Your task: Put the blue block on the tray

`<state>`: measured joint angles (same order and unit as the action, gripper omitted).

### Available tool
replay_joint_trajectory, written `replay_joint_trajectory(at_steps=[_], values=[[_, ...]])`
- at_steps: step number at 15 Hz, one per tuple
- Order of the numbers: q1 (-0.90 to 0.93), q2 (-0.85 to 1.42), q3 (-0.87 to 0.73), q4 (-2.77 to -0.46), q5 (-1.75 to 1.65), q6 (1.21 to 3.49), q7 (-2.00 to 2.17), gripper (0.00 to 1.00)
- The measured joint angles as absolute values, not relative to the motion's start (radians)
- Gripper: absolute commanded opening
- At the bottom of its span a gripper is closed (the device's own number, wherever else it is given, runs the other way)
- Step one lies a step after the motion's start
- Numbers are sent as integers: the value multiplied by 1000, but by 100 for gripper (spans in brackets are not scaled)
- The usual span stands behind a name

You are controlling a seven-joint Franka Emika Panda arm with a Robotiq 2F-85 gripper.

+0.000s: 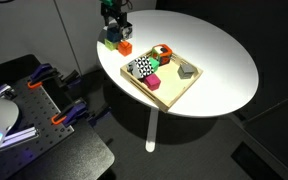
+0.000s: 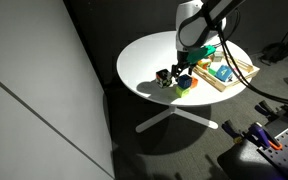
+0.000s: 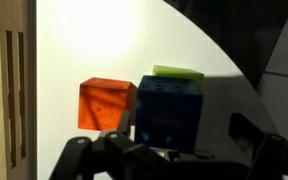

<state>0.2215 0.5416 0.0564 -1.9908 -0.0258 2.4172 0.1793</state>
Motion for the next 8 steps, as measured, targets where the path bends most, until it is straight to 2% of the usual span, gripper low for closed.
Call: replay_joint_trajectory(at_steps=[2, 3, 4, 8], values=[[221, 550, 58, -1991, -25, 2417, 179, 100], [221, 554, 60, -1990, -25, 2417, 179, 75], [222, 558, 60, -1989, -25, 2417, 179, 75], [222, 573, 59, -1980, -25, 2417, 179, 42]])
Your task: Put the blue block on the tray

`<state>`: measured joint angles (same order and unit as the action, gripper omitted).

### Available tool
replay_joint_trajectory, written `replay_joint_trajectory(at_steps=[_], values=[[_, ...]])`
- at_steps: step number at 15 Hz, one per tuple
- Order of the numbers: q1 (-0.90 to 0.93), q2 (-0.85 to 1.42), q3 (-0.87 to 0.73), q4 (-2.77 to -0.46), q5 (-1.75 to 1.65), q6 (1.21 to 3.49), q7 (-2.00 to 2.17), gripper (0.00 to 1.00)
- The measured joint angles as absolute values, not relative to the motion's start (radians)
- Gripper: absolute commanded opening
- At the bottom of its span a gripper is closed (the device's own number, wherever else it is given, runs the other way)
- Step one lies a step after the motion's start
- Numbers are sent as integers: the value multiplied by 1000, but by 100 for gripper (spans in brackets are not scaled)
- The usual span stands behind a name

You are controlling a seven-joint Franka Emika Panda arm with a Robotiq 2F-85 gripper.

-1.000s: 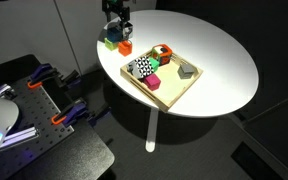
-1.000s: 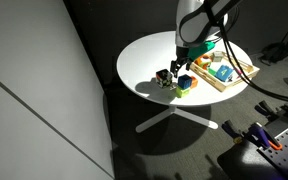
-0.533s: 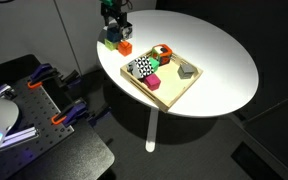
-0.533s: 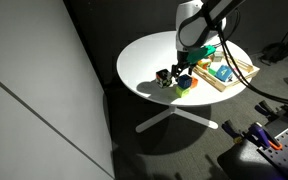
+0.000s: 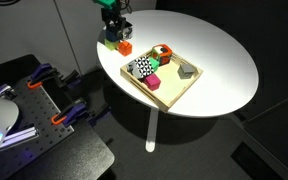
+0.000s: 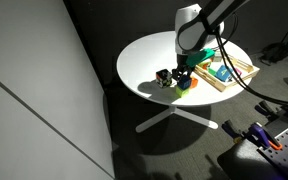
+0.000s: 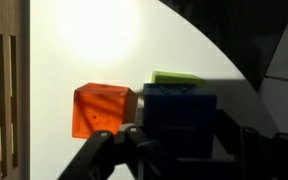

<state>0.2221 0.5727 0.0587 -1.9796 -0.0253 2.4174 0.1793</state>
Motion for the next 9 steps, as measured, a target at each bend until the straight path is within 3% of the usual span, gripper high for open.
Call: replay_joint_trajectory(at_steps=[1, 2, 9], values=[[222, 573, 57, -1978, -25, 2417, 179, 34], [221, 573, 56, -1977, -25, 2417, 179, 32], [165, 523, 54, -1996, -25, 2403, 152, 31]])
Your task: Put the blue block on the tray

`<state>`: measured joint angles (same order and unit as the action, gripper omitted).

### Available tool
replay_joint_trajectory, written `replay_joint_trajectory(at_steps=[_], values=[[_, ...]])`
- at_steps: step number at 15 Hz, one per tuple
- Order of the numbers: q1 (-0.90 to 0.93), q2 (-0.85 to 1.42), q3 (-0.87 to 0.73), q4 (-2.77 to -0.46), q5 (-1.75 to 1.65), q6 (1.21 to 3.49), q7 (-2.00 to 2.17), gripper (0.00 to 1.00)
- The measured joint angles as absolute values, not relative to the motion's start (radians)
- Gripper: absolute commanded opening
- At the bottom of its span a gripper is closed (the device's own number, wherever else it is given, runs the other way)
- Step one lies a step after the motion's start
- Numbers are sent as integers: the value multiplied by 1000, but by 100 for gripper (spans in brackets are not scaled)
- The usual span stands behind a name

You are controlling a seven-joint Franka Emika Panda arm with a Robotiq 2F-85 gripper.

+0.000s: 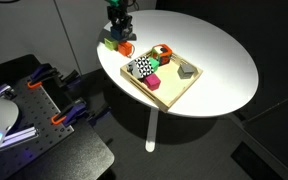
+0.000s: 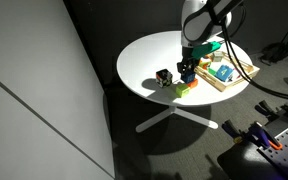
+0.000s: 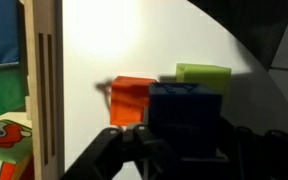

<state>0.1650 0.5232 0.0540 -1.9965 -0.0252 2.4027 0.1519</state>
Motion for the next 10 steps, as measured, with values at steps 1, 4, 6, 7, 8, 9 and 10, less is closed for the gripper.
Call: replay_joint_trajectory(at_steps=[1, 4, 6, 7, 8, 9, 10], values=[[149, 505, 54, -2007, -24, 2400, 141, 31], [95, 440, 52, -2051, -12, 2391, 100, 31], [60, 398, 46, -2083, 0, 2381, 71, 31], [44, 379, 42, -2097, 3, 2371, 60, 31], [28, 361, 34, -2110, 4, 2358, 50, 31], [14, 346, 25, -2121, 4, 2348, 43, 31], [1, 334, 13, -2132, 4, 2338, 37, 31]])
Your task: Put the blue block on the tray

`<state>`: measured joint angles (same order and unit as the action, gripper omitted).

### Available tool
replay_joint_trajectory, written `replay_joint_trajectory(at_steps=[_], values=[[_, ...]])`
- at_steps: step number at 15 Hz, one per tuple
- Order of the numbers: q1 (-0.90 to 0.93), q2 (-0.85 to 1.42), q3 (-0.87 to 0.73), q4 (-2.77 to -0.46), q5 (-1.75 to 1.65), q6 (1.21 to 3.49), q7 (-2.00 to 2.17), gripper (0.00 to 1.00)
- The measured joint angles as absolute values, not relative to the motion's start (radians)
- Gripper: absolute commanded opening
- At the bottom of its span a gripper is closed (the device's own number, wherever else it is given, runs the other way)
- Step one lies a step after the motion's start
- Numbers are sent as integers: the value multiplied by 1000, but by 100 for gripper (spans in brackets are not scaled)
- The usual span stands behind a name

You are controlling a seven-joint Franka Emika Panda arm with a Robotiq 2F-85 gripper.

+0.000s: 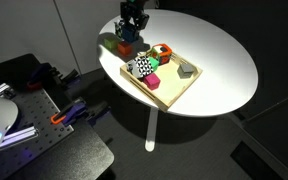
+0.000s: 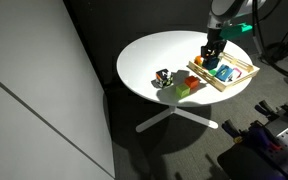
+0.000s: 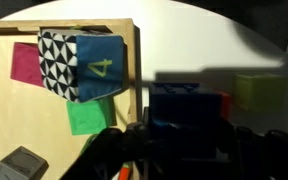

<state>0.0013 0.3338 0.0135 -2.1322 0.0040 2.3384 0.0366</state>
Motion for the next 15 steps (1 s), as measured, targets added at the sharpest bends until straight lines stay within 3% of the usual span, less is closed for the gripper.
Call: replay_joint_trajectory(at_steps=[9, 10, 11, 14, 15], values=[[-79, 302, -115, -2182, -12, 2327, 34, 31], [-83, 302, -128, -2185, -20, 2334, 38, 81], [-84, 302, -141, -2188, -29, 2341, 41, 81], [-86, 296, -156, -2201, -34, 2355, 42, 100], [-86, 290, -155, -2205, -34, 2355, 41, 100]])
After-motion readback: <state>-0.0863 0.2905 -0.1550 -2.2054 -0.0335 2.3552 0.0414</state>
